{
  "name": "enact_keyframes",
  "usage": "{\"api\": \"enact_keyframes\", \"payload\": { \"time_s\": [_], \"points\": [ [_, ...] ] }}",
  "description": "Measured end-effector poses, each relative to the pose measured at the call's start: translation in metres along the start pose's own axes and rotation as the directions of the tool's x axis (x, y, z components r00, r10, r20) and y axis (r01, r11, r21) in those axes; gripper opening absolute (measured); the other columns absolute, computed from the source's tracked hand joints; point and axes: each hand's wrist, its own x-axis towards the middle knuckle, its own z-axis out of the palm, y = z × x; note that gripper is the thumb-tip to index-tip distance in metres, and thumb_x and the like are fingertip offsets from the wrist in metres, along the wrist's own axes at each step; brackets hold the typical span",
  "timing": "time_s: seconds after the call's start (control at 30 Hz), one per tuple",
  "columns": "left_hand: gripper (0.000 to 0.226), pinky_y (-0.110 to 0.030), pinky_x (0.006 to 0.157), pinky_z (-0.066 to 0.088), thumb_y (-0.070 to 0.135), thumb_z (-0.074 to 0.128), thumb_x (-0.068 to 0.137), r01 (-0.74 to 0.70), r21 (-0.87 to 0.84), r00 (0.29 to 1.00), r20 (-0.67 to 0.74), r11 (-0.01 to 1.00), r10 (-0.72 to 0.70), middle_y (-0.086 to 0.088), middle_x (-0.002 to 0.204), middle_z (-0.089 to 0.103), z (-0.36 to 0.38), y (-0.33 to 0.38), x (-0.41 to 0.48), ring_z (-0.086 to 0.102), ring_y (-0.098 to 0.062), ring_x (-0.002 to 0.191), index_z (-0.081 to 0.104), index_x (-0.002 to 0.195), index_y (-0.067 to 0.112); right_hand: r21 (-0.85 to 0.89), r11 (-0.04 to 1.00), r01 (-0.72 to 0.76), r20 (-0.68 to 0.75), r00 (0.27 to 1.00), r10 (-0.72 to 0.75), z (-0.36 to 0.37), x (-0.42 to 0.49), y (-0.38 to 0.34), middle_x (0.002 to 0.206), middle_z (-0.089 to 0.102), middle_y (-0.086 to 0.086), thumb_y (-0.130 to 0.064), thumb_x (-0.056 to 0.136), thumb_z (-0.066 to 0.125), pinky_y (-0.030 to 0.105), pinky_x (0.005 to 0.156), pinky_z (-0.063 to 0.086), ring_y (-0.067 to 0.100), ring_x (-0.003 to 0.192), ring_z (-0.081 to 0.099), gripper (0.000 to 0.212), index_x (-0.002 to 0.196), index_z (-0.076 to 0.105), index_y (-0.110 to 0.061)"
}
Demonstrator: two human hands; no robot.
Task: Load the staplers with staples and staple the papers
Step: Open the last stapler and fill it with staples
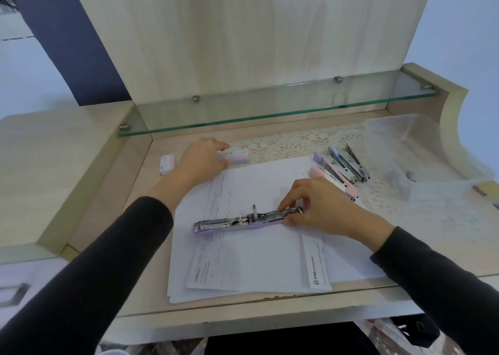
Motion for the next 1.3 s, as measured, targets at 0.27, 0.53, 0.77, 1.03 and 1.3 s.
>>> {"api": "enact_keyframes", "payload": {
  "time_s": [0.27, 0.53, 0.77, 1.03, 1.3],
  "points": [
    [0.041, -0.030, 0.085, 0.036, 0.027, 0.063, 0.085, -0.005, 0.064, 0.999, 0.039, 0.998, 0.002, -0.011, 0.119, 0.056, 0.013, 0.003, 0.017, 0.048, -0.027, 0.108, 0.057, 0.122, 0.010, 0.152, 0.988, 0.003, 0.030, 1.000, -0.008, -0.001, 0.004, 0.006, 0.075, 0.059, -0.014, -0.043, 0.070, 0.072, 0.014, 0.071, 0.027, -0.014, 0.071, 0.044, 0.015, 0.078, 0.072, -0.030],
    [0.039, -0.019, 0.078, 0.037, 0.006, 0.069, 0.078, -0.009, -0.220, 1.000, -0.010, 0.975, 0.007, -0.014, 0.105, 0.056, 0.010, 0.019, -0.008, 0.049, -0.015, 0.078, 0.061, 0.115, 0.003, 0.202, 0.975, -0.091, -0.113, 0.987, 0.116, -0.006, 0.031, 0.007, 0.074, 0.061, -0.015, -0.034, 0.076, 0.069, 0.039, 0.112, 0.020, -0.006, 0.059, 0.049, 0.017, 0.090, 0.069, -0.024],
    [0.030, -0.010, 0.064, 0.033, 0.010, 0.070, 0.078, -0.047, -0.308, 0.998, 0.018, 0.950, 0.056, -0.005, 0.102, 0.056, 0.010, 0.036, -0.030, 0.047, 0.002, 0.062, 0.061, 0.107, 0.007, 0.136, 0.987, -0.089, -0.157, 0.981, 0.110, 0.000, 0.057, -0.002, 0.101, 0.066, -0.001, -0.025, 0.074, 0.073, 0.022, 0.070, 0.037, 0.012, 0.082, 0.050, 0.044, 0.115, 0.058, -0.021],
    [0.036, -0.024, 0.080, 0.041, 0.015, 0.069, 0.080, -0.057, -0.247, 0.998, 0.003, 0.967, 0.060, -0.006, 0.114, 0.060, 0.010, 0.029, -0.041, 0.054, -0.011, 0.069, 0.061, 0.115, 0.011, 0.147, 0.985, -0.094, -0.129, 0.985, 0.113, 0.003, 0.060, -0.001, 0.090, 0.072, 0.001, -0.024, 0.070, 0.076, 0.020, 0.075, 0.036, 0.008, 0.073, 0.049, 0.039, 0.108, 0.067, -0.017],
    [0.038, -0.024, 0.083, 0.039, 0.027, 0.069, 0.080, -0.023, -0.182, 0.997, 0.065, 0.983, 0.035, 0.000, 0.113, 0.061, 0.012, 0.015, -0.046, 0.054, -0.011, 0.088, 0.061, 0.116, 0.017, 0.118, 0.985, -0.127, -0.104, 0.985, 0.139, 0.005, 0.060, 0.010, 0.083, 0.067, -0.008, -0.029, 0.070, 0.076, 0.003, 0.052, 0.032, -0.008, 0.059, 0.042, 0.034, 0.102, 0.068, -0.020]
  ]
}}
